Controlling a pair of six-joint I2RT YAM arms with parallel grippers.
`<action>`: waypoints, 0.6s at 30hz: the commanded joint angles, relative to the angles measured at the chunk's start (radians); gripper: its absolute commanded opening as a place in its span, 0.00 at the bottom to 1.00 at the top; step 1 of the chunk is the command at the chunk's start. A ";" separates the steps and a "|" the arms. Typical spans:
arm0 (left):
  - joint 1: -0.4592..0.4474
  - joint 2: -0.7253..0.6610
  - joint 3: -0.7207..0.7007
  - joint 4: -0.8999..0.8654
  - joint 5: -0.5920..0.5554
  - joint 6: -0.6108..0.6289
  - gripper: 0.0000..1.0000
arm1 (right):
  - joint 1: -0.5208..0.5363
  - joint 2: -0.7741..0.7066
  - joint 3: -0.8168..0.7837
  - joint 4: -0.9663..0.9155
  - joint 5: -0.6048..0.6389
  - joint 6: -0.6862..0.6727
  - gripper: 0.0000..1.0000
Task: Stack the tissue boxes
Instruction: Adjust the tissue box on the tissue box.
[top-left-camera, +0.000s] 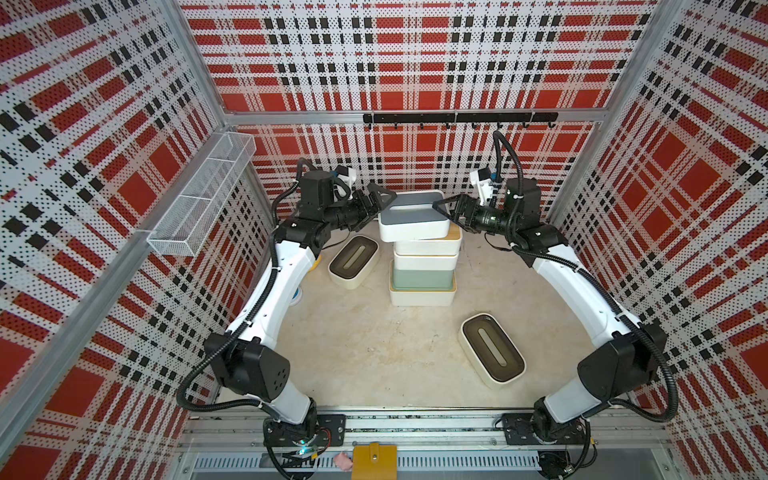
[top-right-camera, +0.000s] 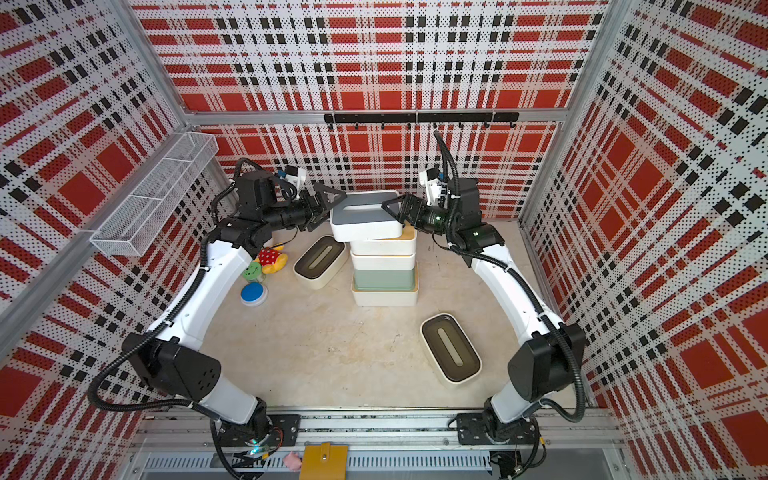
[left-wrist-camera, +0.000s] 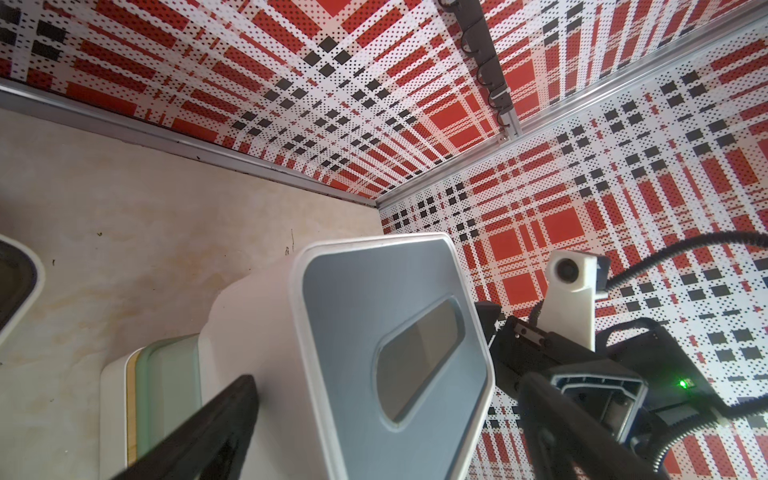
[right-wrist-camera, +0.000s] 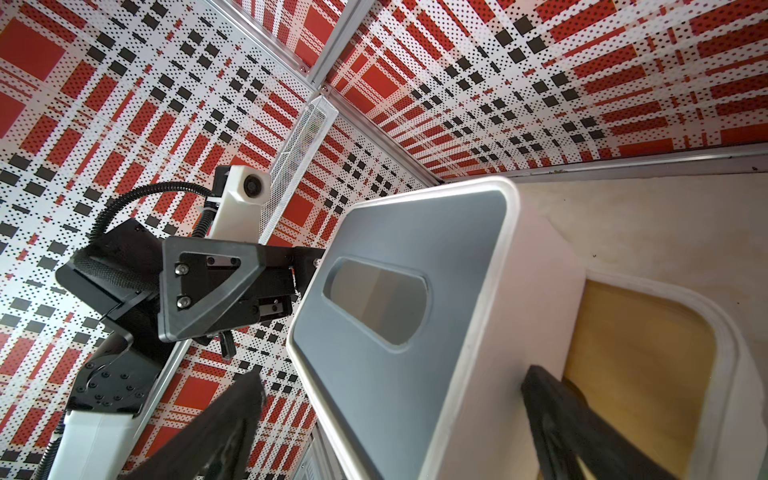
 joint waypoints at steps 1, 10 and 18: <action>-0.034 0.012 0.049 0.012 0.034 0.017 0.99 | 0.009 -0.053 -0.007 0.053 -0.014 0.004 1.00; -0.076 0.047 0.090 0.023 0.036 0.010 0.99 | 0.010 -0.097 -0.043 0.050 0.018 0.002 0.99; -0.105 0.078 0.118 0.035 0.039 0.005 0.99 | 0.000 -0.105 -0.056 0.033 0.040 -0.010 1.00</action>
